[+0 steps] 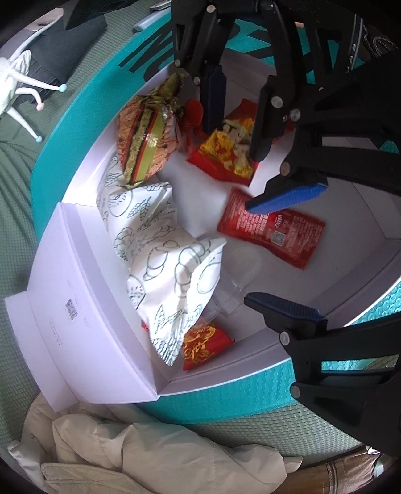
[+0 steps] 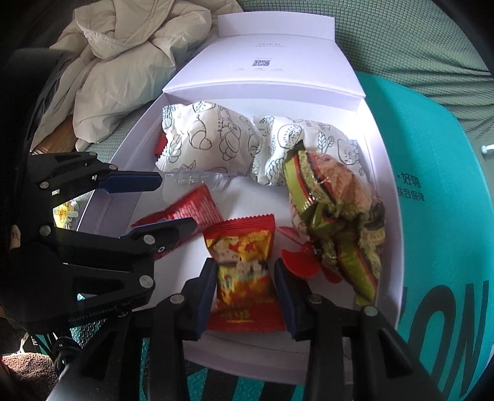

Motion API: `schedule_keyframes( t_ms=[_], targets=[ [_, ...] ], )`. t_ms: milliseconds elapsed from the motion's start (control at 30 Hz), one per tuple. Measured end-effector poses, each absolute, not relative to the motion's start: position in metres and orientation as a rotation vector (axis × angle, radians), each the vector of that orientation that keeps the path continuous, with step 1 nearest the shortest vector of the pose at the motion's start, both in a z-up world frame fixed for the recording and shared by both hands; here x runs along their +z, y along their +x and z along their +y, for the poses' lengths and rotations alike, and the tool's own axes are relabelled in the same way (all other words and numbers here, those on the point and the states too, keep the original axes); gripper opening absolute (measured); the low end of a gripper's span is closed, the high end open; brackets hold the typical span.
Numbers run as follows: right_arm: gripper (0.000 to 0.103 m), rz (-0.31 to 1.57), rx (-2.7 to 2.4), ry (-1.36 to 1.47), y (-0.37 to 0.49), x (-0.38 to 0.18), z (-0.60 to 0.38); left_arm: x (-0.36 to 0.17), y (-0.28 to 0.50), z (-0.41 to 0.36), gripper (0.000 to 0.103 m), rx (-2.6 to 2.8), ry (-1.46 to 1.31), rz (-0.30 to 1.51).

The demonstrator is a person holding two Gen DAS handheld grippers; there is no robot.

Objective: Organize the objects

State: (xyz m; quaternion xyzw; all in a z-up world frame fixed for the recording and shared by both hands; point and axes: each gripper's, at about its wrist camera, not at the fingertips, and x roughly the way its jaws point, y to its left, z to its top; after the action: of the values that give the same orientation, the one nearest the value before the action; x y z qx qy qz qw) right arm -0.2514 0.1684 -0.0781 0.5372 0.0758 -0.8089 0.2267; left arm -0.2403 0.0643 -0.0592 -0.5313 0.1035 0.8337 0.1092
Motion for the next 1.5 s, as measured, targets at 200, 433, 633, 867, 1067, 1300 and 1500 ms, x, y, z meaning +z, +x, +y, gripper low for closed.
schedule_keyframes(
  t_ms=[200,433,633,867,1067,1300,1500],
  targets=[
    [0.046,0.176,-2.281,1.426,-0.249,-0.068,0.173,-0.047,-0.236,0.056,0.065,2.507,-1.506,0.274],
    [0.050,0.112,-2.329,1.389,-0.243,-0.065,0.177,-0.042,-0.225,0.051,0.068,2.542,-1.458,0.246],
    [0.063,0.111,-2.392,1.357,-0.237,-0.064,0.183,-0.049,-0.217,0.047,0.069,2.581,-1.412,0.214],
    [0.075,0.038,-2.472,1.308,-0.233,-0.056,0.196,-0.044,-0.233,0.035,0.076,2.615,-1.396,0.124],
    [0.077,0.064,-2.512,1.254,-0.228,-0.043,0.196,-0.031,-0.228,0.031,0.080,2.651,-1.411,0.105],
    [0.077,0.131,-2.530,1.187,-0.219,-0.018,0.190,-0.007,-0.217,0.027,0.080,2.704,-1.340,0.112],
    [0.077,0.156,-2.565,1.132,-0.205,0.007,0.190,0.022,-0.198,0.025,0.081,2.774,-1.265,0.129]
  ],
)
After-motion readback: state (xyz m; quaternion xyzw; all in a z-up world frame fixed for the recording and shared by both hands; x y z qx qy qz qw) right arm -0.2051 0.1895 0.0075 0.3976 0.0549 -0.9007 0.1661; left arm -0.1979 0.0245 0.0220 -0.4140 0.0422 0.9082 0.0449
